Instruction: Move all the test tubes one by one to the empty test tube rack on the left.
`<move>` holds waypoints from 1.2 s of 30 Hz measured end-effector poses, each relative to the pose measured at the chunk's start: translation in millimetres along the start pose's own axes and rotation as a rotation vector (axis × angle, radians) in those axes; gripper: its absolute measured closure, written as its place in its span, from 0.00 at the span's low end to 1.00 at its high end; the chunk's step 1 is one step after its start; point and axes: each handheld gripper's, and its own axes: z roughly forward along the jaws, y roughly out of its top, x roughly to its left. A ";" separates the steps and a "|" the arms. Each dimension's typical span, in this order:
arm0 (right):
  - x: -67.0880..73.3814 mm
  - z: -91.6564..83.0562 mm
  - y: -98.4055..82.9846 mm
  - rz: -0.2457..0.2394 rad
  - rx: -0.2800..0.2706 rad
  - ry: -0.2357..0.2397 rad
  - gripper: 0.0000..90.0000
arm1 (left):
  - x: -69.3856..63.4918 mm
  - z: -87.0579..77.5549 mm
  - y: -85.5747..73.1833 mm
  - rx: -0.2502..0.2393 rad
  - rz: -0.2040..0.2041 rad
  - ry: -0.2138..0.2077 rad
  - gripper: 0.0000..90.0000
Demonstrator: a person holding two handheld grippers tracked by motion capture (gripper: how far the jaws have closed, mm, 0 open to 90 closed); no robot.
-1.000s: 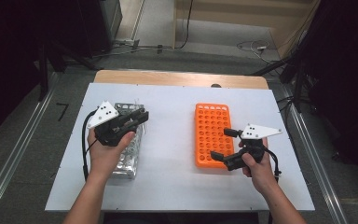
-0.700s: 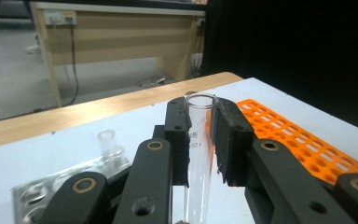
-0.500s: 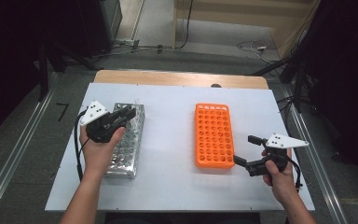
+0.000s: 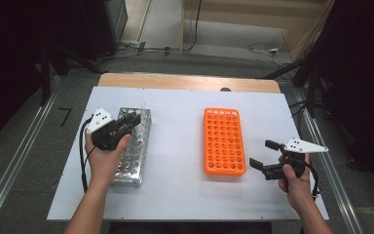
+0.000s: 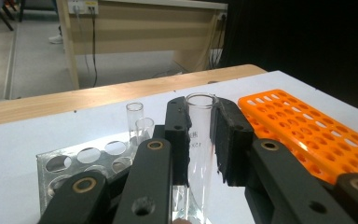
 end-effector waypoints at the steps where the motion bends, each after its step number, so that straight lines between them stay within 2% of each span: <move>1: -0.1 0.1 -0.1 0.000 0.001 0.001 0.00 | -0.1 0.3 -0.9 0.004 0.004 0.005 0.85; 14: -0.1 3.9 -0.7 -0.006 0.008 0.007 0.00 | -4.0 3.8 -5.4 0.092 0.014 0.047 0.85; 22: -0.5 4.7 -0.9 -0.008 0.010 0.009 0.00 | -7.9 7.7 -6.6 0.155 0.044 0.065 0.85; 36: -1.6 5.2 -1.7 -0.007 0.015 0.006 0.00 | -7.5 7.1 -6.1 0.170 0.036 0.062 0.84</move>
